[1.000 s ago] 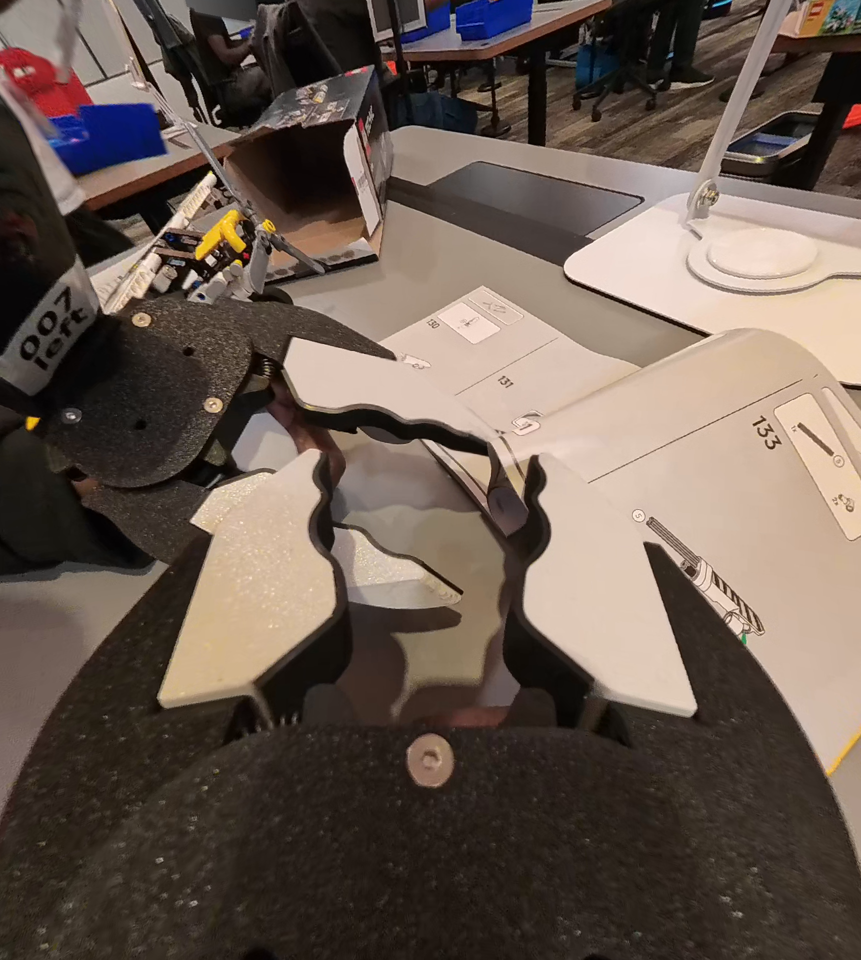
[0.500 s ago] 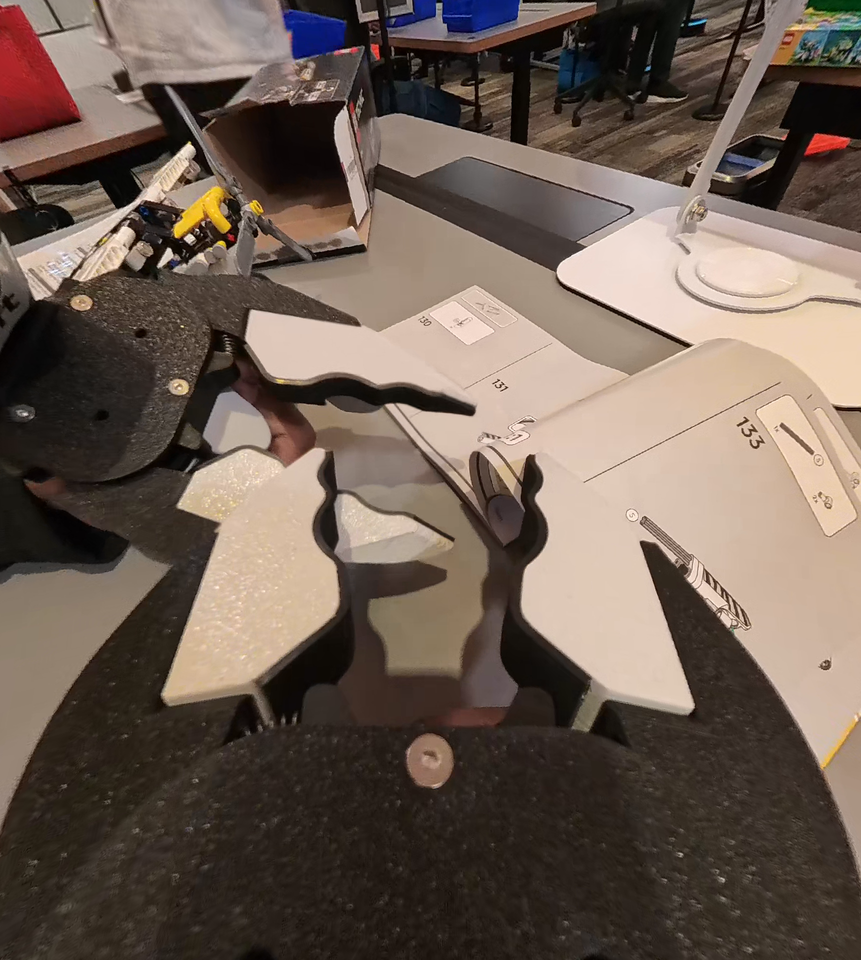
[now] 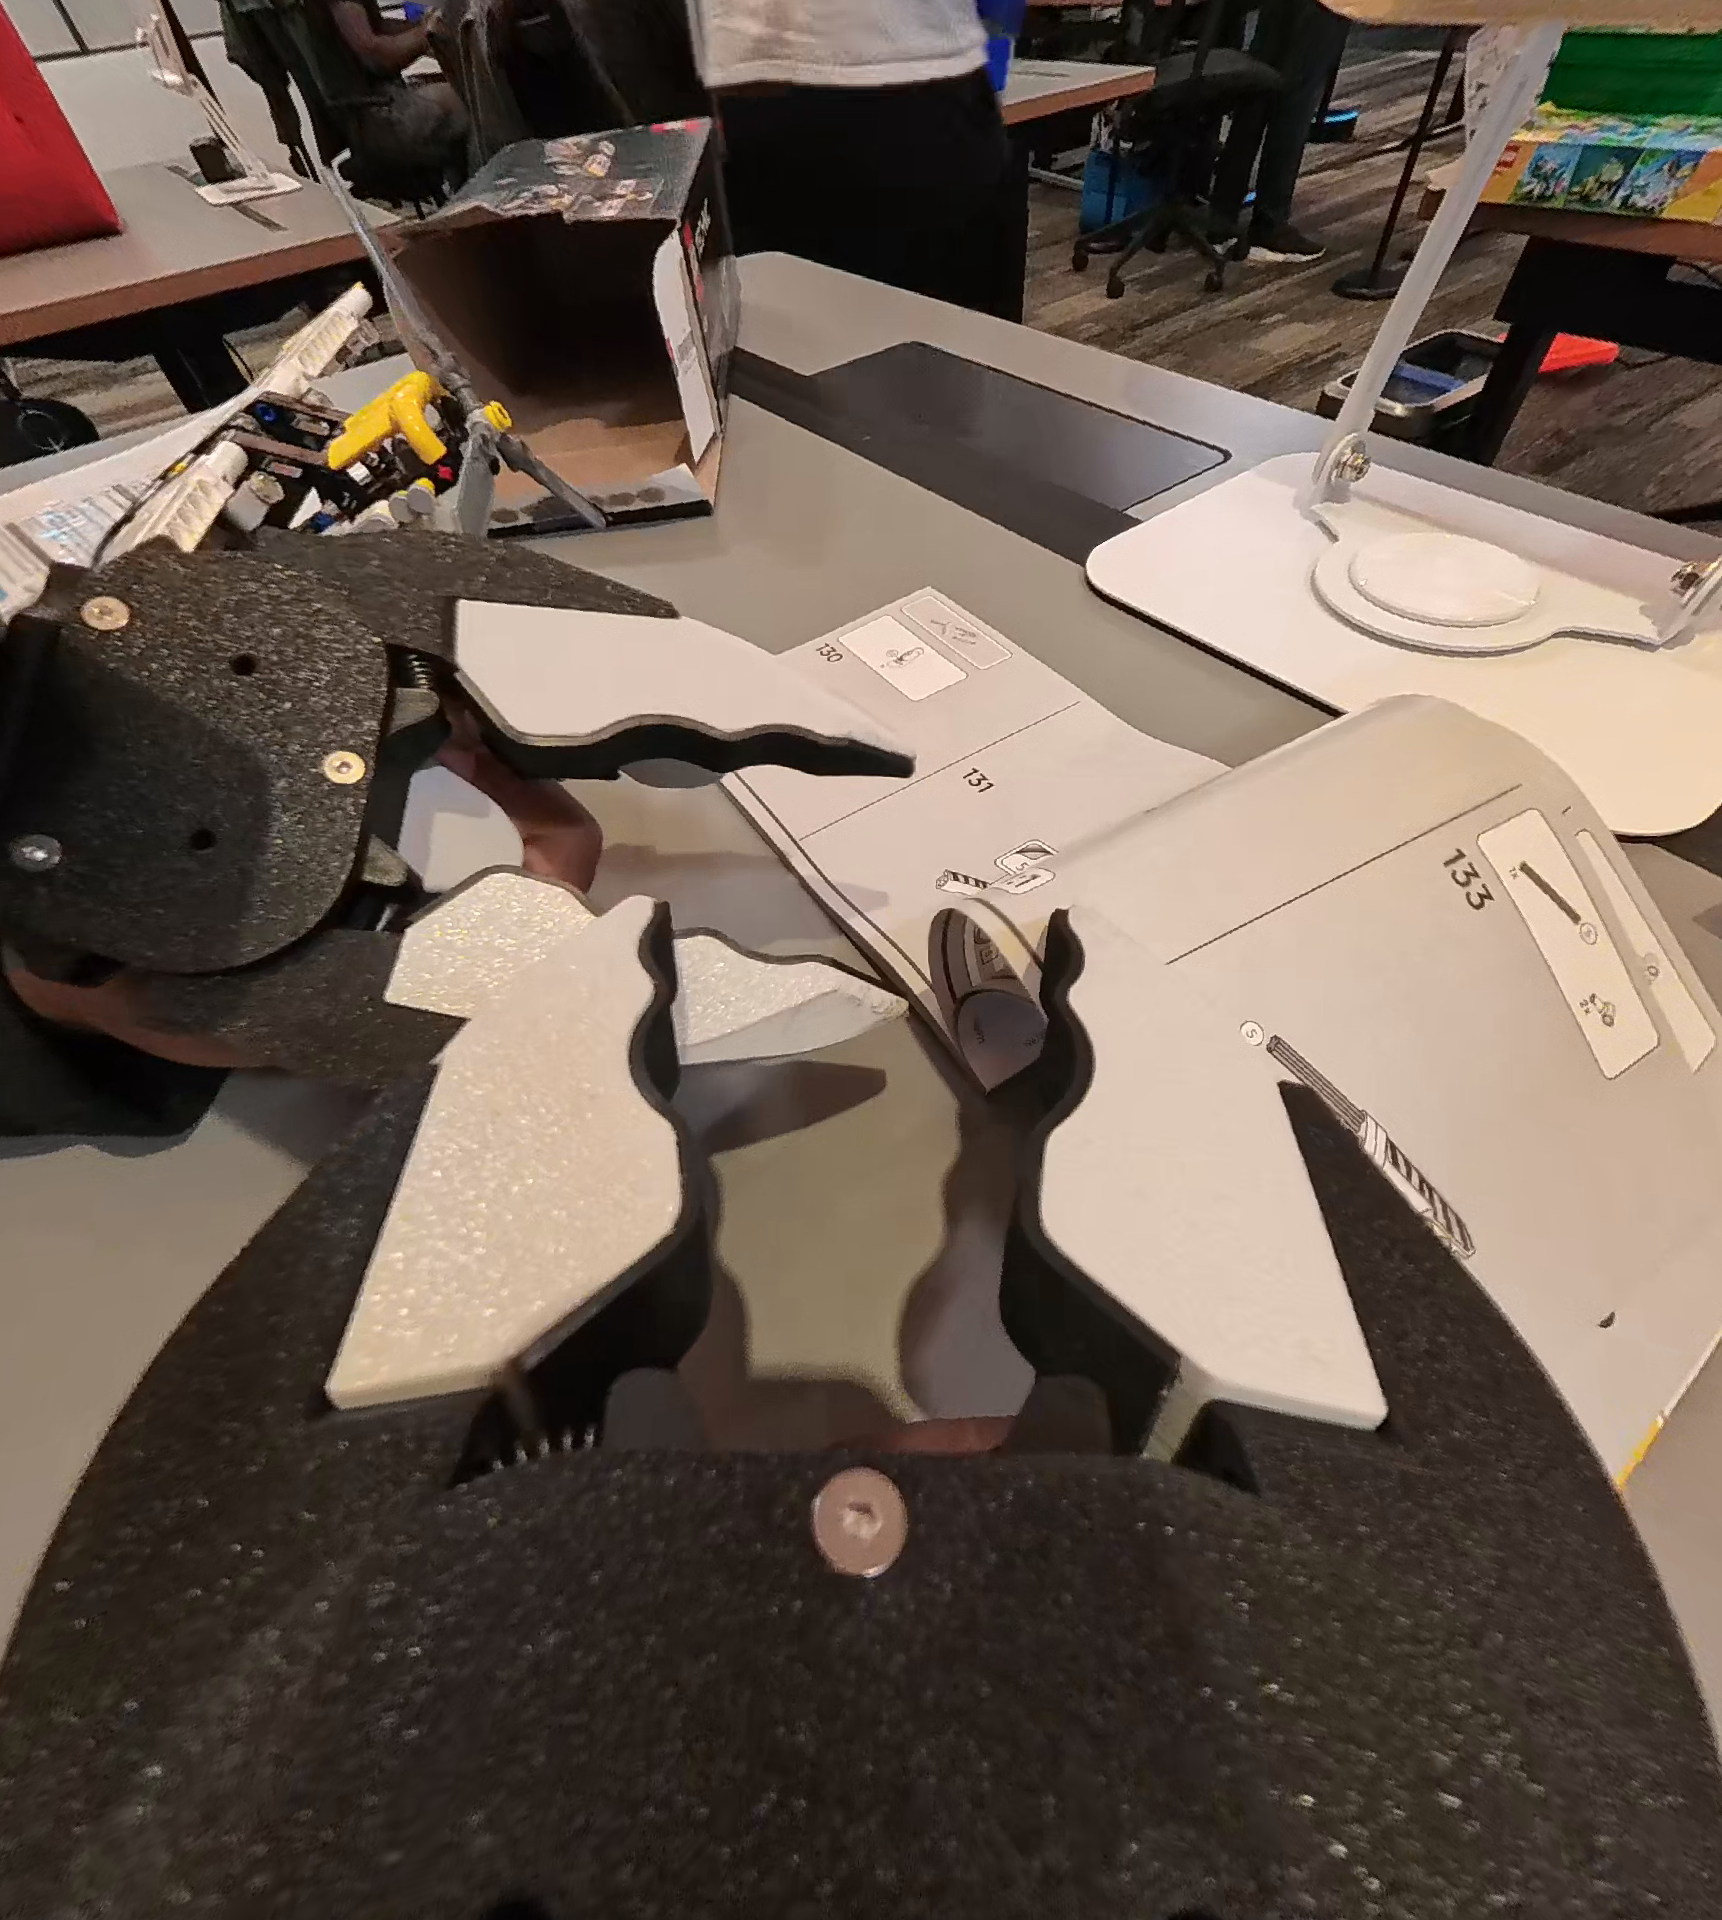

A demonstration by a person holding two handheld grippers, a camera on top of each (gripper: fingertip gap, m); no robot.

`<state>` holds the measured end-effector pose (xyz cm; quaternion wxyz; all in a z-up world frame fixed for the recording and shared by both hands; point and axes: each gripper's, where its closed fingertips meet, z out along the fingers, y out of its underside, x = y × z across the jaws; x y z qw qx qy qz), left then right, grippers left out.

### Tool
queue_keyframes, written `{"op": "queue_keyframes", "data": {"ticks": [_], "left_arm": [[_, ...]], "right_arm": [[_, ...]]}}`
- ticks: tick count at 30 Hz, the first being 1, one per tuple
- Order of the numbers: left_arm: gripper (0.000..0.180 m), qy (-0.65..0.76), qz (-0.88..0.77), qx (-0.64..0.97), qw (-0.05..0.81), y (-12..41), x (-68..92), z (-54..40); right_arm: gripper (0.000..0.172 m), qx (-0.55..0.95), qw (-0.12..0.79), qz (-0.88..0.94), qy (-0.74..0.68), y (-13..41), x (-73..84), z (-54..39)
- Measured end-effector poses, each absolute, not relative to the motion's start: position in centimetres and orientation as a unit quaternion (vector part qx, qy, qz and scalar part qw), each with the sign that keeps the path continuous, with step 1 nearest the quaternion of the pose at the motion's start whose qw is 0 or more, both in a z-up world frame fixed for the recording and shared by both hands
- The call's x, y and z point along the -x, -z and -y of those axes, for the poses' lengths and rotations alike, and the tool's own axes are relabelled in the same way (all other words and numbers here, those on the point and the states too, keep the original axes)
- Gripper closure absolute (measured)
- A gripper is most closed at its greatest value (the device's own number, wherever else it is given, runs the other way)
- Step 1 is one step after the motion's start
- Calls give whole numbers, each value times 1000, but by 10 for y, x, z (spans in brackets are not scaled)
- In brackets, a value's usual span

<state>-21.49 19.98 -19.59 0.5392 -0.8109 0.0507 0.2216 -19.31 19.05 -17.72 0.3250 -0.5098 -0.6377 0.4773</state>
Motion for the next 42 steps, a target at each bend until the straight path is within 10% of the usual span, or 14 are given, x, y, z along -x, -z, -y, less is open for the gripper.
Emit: {"op": "queue_keyframes", "data": {"ticks": [42], "left_arm": [[161, -143, 212, 809, 529, 199, 276, -166]], "right_arm": [[109, 494, 362, 644, -459, 183, 172, -185]]}}
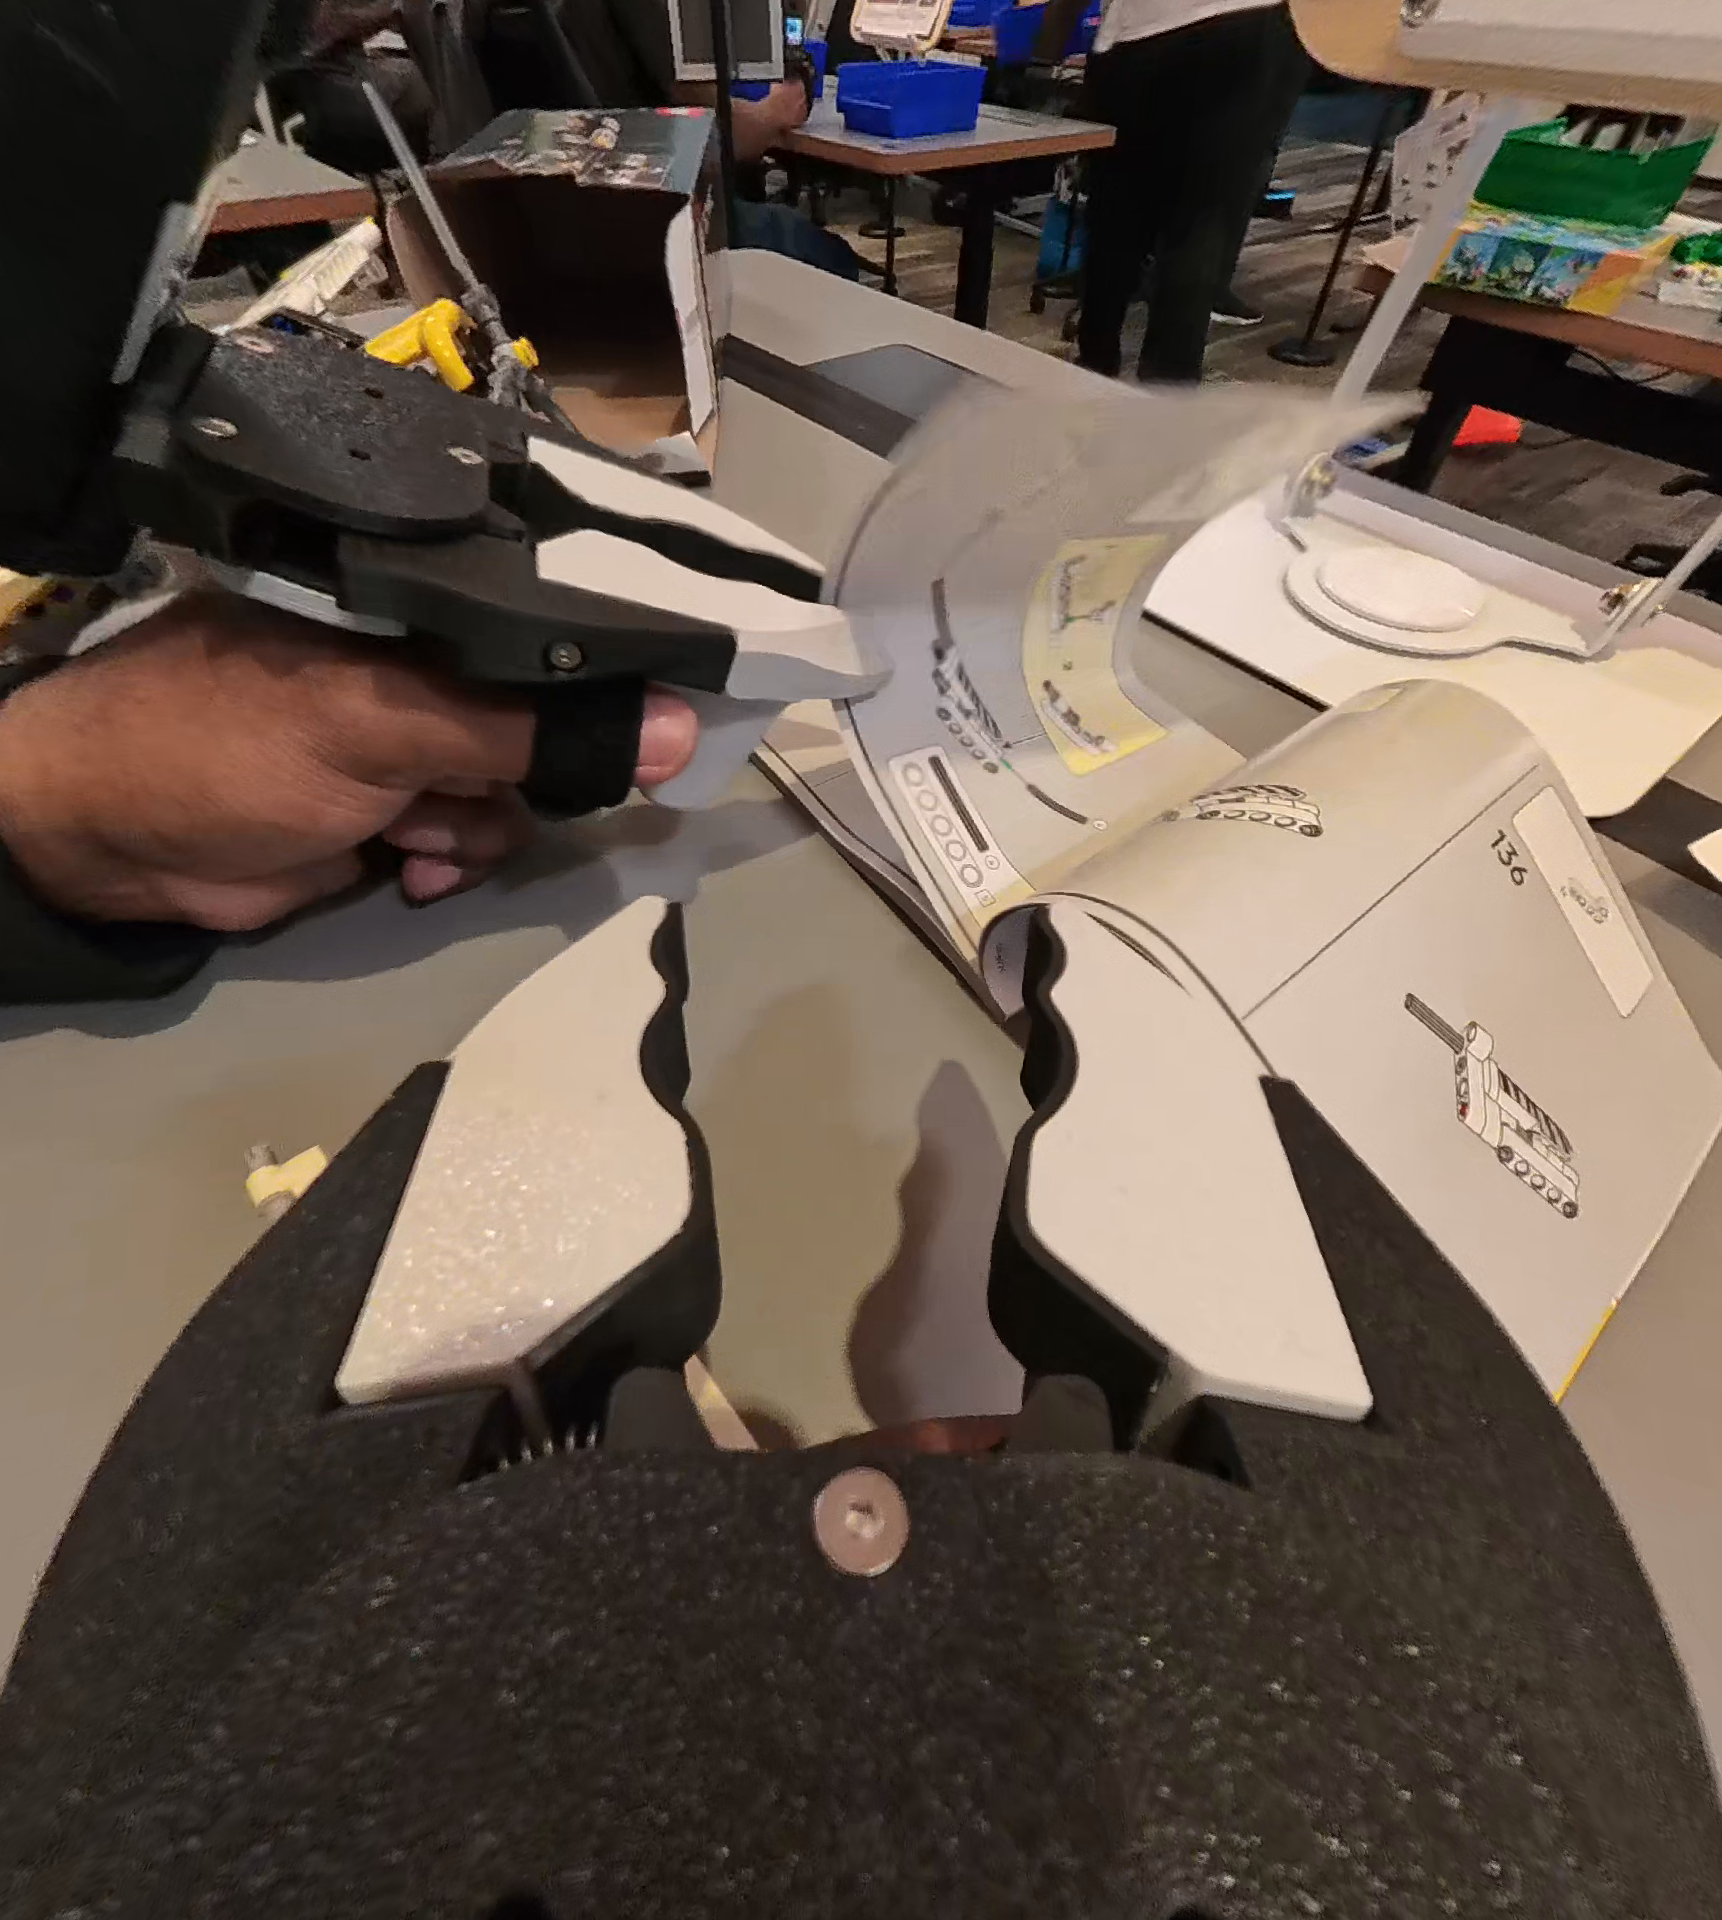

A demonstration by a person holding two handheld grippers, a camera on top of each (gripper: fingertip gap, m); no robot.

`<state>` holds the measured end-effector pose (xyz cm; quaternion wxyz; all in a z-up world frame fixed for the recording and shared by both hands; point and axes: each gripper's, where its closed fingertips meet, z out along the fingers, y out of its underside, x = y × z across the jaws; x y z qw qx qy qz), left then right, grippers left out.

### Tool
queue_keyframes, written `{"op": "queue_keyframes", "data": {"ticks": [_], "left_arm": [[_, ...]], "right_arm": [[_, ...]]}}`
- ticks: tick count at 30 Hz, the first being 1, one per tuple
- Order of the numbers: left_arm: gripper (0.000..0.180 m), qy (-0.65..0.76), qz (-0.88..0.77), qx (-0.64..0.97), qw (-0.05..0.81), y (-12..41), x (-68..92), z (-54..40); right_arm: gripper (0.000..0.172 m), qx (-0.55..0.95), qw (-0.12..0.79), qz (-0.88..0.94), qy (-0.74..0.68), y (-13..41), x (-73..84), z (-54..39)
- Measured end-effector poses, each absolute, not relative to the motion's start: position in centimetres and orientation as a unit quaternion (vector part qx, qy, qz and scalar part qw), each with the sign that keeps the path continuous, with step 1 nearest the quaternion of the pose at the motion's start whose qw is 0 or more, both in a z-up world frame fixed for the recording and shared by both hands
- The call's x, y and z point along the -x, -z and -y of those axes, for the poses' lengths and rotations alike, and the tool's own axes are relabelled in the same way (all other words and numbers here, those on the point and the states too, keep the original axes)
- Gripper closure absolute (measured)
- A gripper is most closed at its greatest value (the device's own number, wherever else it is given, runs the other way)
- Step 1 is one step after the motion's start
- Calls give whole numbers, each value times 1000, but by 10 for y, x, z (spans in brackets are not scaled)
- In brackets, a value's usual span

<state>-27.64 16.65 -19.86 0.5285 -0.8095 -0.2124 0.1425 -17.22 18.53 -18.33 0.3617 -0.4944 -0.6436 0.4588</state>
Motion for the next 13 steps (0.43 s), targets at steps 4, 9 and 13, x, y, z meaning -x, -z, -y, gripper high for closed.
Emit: {"op": "queue_keyframes", "data": {"ticks": [4, 9, 13], "left_arm": [[162, -121, 224, 807, 533, 199, 278, -166], [164, -111, 238, 800, 539, 198, 281, -164], [169, -96, 266, 788, 547, 197, 287, -160]], "right_arm": [[110, 506, 352, 634, -466, 183, 172, -190], [112, 514, 340, 626, -478, 183, 172, -192], [112, 518, 333, 621, -485, 183, 172, -193]]}}
